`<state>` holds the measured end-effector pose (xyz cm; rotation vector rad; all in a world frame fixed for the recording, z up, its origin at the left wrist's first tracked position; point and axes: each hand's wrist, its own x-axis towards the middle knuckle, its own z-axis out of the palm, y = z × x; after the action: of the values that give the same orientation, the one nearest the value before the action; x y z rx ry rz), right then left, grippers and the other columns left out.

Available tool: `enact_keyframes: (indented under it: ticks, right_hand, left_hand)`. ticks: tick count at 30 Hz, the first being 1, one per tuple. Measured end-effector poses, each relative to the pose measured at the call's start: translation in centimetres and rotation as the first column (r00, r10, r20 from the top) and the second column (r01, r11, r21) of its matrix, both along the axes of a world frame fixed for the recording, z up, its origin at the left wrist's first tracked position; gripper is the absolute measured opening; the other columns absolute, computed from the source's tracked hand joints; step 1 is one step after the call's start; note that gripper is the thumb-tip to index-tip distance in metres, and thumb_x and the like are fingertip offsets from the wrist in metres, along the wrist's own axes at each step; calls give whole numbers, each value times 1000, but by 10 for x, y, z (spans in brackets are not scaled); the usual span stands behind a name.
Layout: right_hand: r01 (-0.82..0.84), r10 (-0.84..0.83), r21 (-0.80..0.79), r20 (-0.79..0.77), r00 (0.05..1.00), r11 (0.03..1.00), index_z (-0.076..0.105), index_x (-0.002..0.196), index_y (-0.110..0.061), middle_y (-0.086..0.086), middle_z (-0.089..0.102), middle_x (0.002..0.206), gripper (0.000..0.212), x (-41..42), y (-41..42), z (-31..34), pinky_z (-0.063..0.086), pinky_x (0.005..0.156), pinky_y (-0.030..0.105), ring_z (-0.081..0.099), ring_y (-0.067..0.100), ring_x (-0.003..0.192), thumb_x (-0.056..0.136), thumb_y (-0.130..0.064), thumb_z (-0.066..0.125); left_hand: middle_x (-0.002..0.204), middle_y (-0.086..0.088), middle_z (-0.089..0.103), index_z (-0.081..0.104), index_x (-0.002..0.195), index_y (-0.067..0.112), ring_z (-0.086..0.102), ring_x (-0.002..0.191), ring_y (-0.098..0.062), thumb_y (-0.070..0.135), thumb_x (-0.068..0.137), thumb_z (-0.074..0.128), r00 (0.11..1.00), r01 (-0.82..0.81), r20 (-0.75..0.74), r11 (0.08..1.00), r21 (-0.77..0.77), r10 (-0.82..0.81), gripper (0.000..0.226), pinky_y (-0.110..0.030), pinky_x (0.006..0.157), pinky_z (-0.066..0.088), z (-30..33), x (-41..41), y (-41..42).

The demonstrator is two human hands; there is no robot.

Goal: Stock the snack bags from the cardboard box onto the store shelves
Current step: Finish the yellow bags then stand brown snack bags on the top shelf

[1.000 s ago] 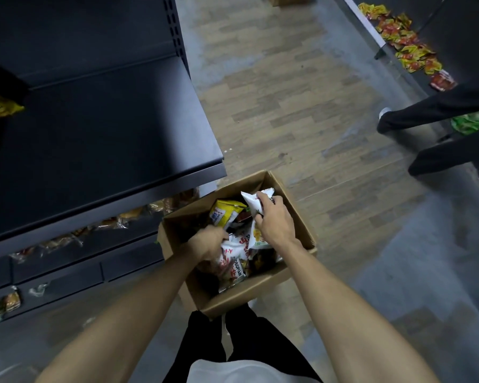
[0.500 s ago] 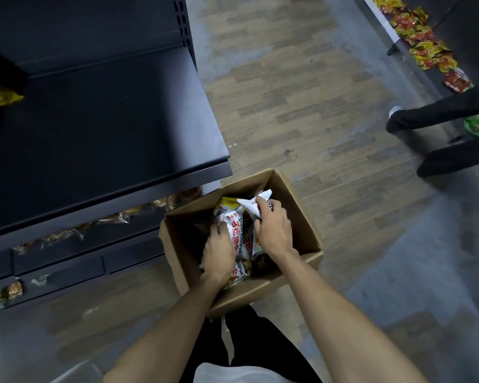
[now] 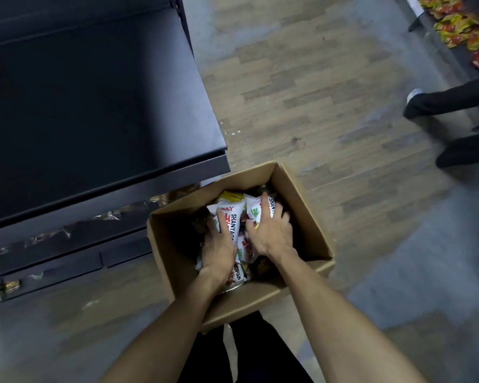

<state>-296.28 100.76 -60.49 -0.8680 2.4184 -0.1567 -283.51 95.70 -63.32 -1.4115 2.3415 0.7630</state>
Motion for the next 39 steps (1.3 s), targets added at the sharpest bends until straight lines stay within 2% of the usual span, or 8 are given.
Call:
enact_keyframes:
  ticks: [4,7,12,19,25,30,34,39]
  right_hand:
    - [-85,87,85,-9,996,993,1,156,-23,15,24,146,97,-2,-3,7,38,102,45,32,34,127,82,-47,60]
    - [-125,131,152,-31,991,980,5,155,-25,18,24,147,84,-4,-6,22,44,96,43,37,35,127,91,-35,57]
    - [-142,145,43,-96,985,989,30,140,-19,20,35,143,52,-4,3,46,49,83,40,52,35,114,95,-25,55]
    - [-163,151,-76,-142,978,984,32,135,-20,18,42,133,50,9,25,80,49,80,41,55,34,106,94,-29,57]
    - [-138,95,-245,-180,979,960,34,134,-22,11,45,121,50,28,40,124,50,78,41,56,31,102,92,-30,60]
    - [-140,46,-357,-259,965,924,34,137,-22,9,44,116,54,56,47,168,50,76,42,55,31,99,92,-29,61]
    - [-172,29,-421,-325,945,891,33,139,-23,8,45,117,57,99,55,207,52,76,41,56,27,98,91,-28,63]
    - [-266,37,-487,-429,902,832,35,138,-25,10,47,114,54,158,59,264,49,72,41,58,33,96,91,-31,60]
  left_hand:
    - [146,-22,25,-21,150,23,57,107,-38,34,83,71,999,-38,-12,997,66,39,115,-43,83,50,9,-5,-13]
    - [137,-20,40,-16,151,22,59,104,-34,44,81,70,1000,-4,22,1000,18,4,114,-39,80,49,25,-4,-14]
    - [125,-16,49,5,152,30,60,102,-34,48,81,65,998,50,48,998,-32,-49,95,-39,78,52,59,2,-10]
    - [119,-10,54,21,151,31,60,103,-32,50,78,68,998,39,-46,994,-106,-44,89,-38,83,52,111,26,-6]
    - [113,-7,55,34,147,33,59,99,-27,42,69,73,957,37,-281,989,-145,-77,88,-32,80,50,149,55,-7]
    - [123,-7,56,25,147,32,60,105,-29,61,68,58,938,131,-268,941,-311,-219,90,-40,80,52,193,81,-8]
    - [131,-5,53,25,147,33,58,108,-29,51,76,65,907,133,-318,904,-405,-276,83,-34,78,50,235,125,-3]
    - [109,-3,51,26,145,35,60,88,-30,49,76,65,864,73,-383,834,-548,-327,80,-37,65,50,291,192,4]
